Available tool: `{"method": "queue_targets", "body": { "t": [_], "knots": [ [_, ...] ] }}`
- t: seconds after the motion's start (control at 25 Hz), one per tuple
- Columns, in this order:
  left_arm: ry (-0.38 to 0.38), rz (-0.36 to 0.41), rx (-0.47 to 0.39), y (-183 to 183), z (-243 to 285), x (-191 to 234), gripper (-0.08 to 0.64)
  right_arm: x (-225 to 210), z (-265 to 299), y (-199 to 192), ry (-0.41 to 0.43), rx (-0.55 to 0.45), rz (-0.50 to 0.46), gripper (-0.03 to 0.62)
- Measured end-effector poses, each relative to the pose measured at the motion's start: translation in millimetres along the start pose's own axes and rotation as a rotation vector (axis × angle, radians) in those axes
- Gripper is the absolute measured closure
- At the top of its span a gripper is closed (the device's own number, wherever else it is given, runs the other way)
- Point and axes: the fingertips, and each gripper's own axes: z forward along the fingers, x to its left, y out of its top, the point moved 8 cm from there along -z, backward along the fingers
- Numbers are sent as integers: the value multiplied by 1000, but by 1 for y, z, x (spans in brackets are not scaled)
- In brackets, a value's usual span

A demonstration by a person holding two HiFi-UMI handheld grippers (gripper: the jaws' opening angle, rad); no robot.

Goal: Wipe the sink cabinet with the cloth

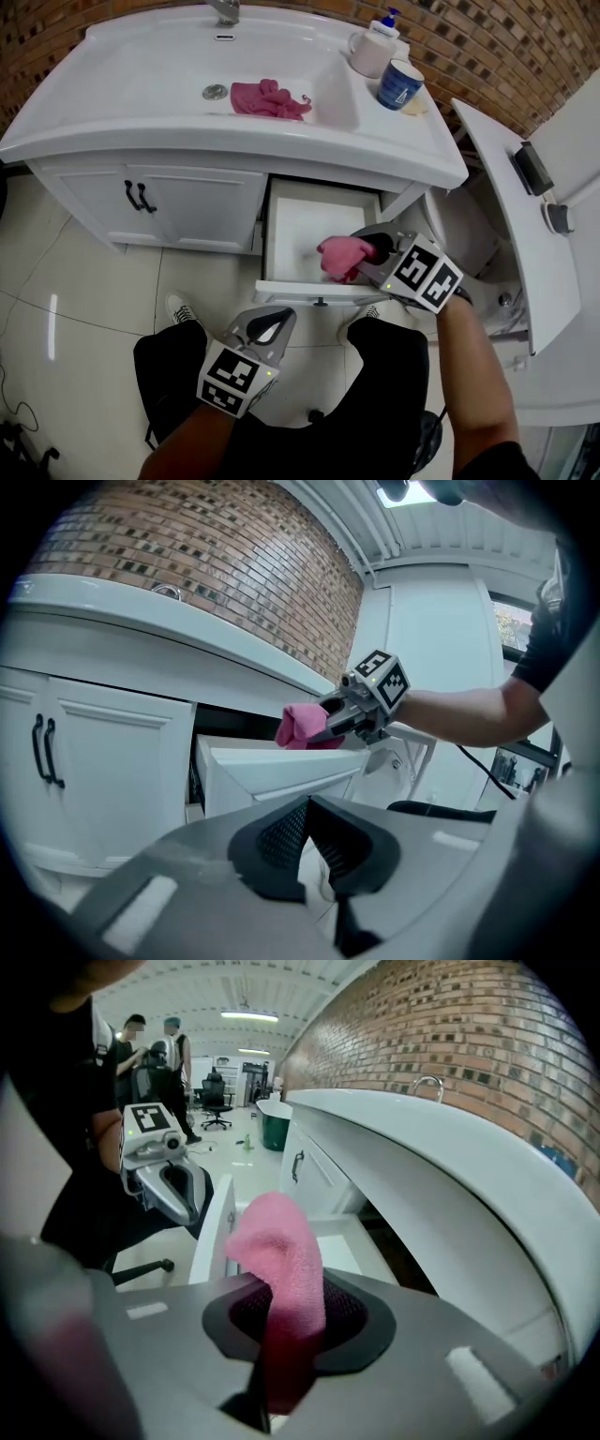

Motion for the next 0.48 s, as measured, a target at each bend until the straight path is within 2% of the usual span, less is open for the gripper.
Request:
{"method": "queue_targets", "body": {
  "t": [0.12,0.2,0.28,0.36,0.4,0.48],
  "knots": [
    [3,-3,-8,2,-1,-4,554,-8,-24,-31,-113,70,59,511],
    [14,-12,-25,5,-4,-4,554,-12,-44,-43,-220,73,131,511],
    [38,-28,-54,9,-9,-2,554,-6,-63,-35,-312,-16,214,511],
    [76,-46,-89,14,-16,3,554,13,-71,-6,-345,-173,247,511],
    [99,-55,-106,17,-20,6,554,27,-69,13,-338,-238,225,511],
    [152,-61,-135,23,-32,12,554,57,-58,50,-313,-304,138,511]
  ]
}}
